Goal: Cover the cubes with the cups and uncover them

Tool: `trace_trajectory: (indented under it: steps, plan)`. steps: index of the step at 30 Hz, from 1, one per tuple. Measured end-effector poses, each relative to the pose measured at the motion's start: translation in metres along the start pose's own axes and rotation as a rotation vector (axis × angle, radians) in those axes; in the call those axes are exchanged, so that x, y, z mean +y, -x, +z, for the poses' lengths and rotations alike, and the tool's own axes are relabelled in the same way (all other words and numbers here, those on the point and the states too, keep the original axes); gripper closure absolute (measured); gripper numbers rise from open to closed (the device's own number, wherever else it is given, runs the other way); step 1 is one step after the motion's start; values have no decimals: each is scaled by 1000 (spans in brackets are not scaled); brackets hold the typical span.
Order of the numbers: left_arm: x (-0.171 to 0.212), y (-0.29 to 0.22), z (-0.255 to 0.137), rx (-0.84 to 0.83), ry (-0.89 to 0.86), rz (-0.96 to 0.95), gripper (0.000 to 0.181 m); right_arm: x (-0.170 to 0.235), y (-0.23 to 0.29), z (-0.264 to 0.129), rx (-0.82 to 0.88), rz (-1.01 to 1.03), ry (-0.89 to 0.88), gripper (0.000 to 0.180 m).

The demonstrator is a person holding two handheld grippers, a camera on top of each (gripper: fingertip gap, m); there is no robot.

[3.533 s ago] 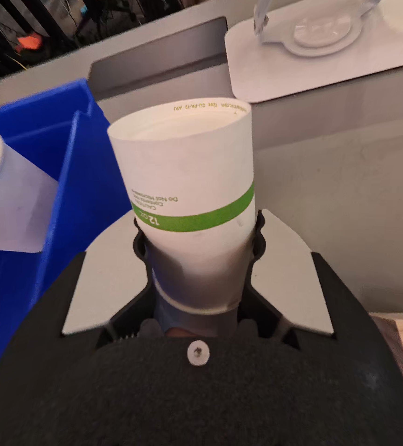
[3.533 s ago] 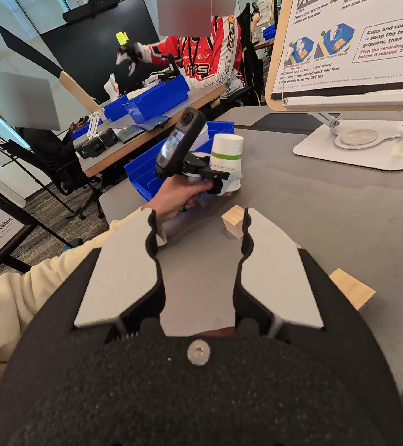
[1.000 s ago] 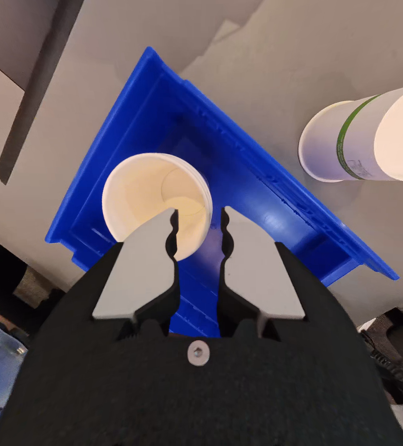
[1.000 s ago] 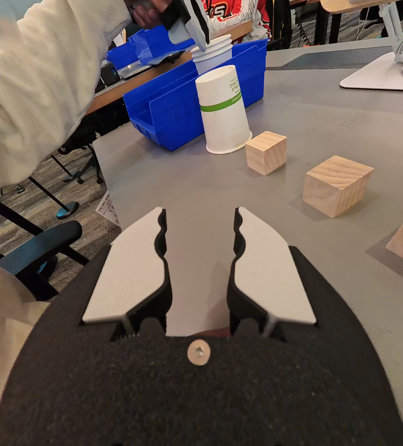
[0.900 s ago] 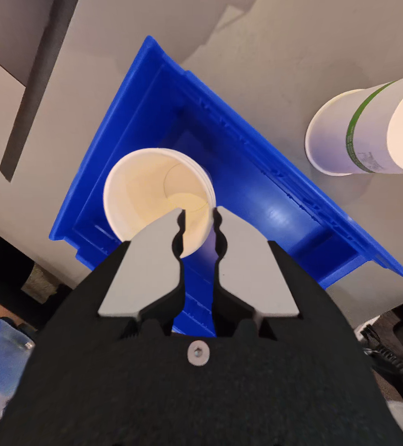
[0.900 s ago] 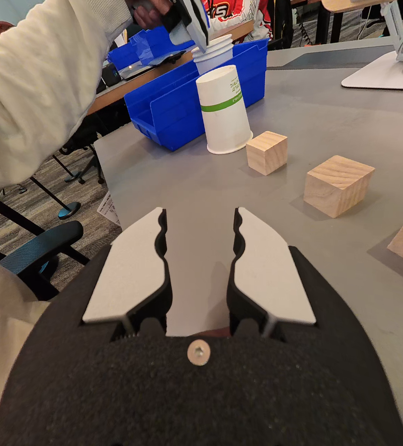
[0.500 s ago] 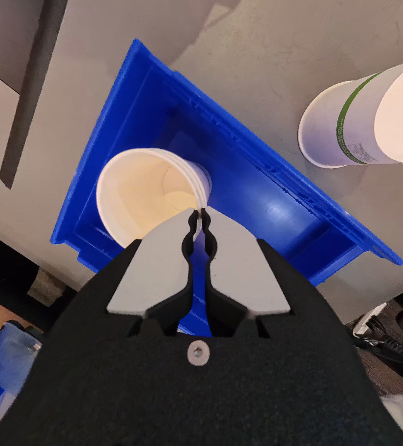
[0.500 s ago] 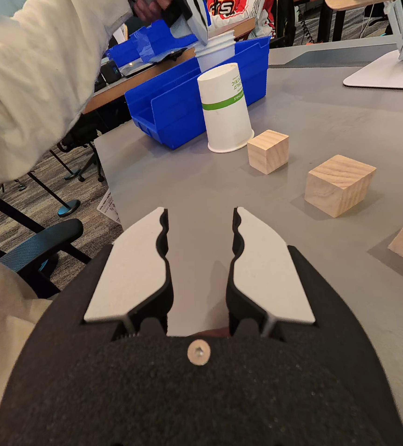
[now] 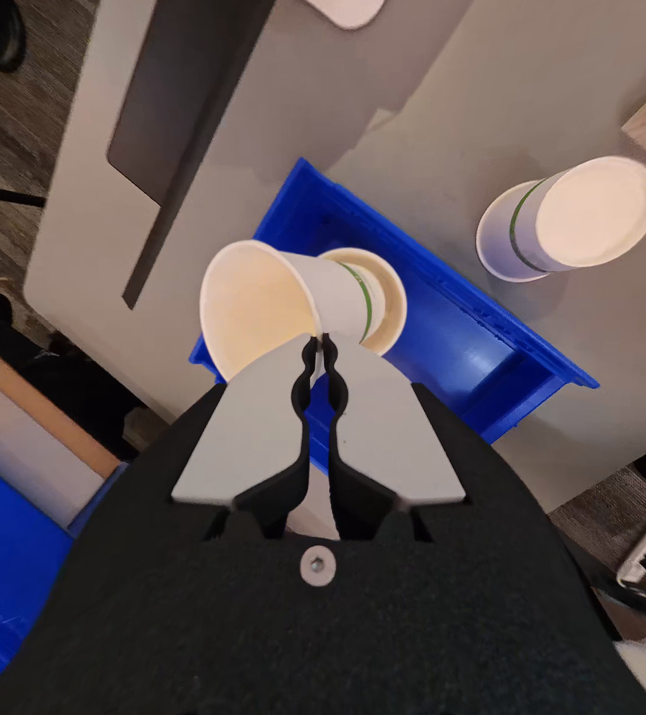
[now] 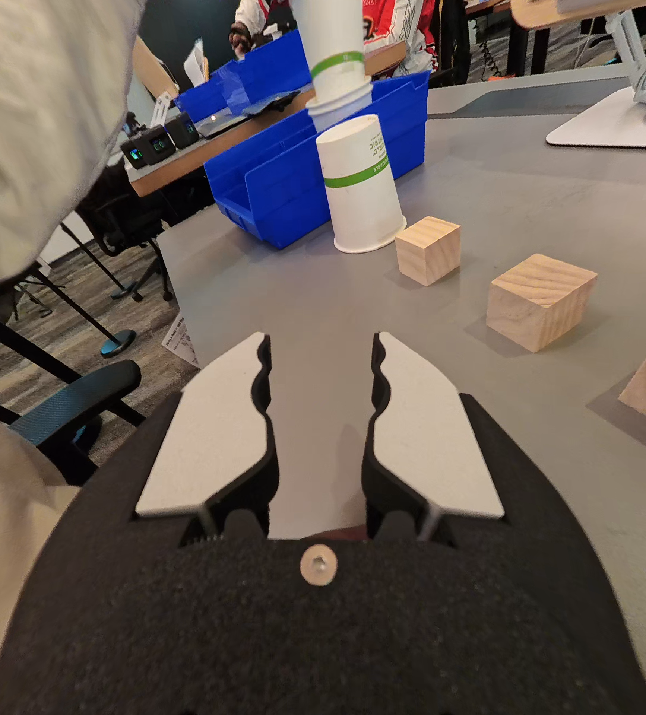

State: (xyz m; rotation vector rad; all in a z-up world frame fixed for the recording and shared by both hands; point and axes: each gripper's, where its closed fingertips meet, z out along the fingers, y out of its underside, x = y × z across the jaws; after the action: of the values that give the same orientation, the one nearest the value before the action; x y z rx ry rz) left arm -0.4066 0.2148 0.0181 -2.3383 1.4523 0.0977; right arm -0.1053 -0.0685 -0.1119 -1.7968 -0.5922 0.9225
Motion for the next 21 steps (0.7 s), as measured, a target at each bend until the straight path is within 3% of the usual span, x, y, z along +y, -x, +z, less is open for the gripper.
trace_trajectory:
  steps: [7,14,17,21]
  plan:
    - [-49,-29,-71,-57,-304,88,177,-23,-3,2,-127,227,-154,123]
    - [-112,-145,-108,113,-745,187,178,-95,4,34,-470,628,-379,101]
    - [-129,-202,-111,202,-853,234,178,-121,7,40,-634,789,-461,92]
    - [-141,-268,-101,294,-903,292,178,-129,7,31,-663,804,-566,87]
